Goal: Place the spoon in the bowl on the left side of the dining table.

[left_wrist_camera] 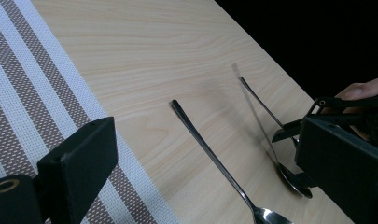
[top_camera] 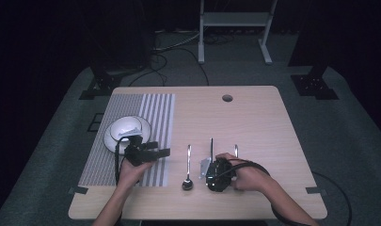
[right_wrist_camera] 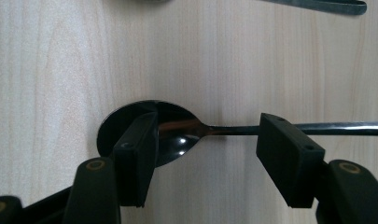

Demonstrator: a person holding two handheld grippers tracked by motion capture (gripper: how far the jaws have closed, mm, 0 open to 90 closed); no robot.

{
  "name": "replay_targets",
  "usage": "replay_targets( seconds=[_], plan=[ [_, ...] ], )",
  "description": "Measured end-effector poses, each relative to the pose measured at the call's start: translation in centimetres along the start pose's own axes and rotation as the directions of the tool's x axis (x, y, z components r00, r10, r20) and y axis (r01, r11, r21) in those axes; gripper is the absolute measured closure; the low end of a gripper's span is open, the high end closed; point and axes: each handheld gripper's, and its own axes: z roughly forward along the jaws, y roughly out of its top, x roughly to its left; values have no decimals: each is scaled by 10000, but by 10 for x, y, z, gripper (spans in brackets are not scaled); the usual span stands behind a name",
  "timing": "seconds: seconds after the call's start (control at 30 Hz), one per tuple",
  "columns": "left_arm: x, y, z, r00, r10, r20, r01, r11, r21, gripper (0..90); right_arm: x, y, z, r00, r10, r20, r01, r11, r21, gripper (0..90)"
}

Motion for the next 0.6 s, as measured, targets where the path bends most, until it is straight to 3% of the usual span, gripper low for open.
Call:
replay_targets(
  seconds=[0.6],
  plan=[
    [-6,0,9,9999,120,87,-122,9997,229,49,-3,-7,0,9978,560,-352,-573,9976,-379,418]
  ],
)
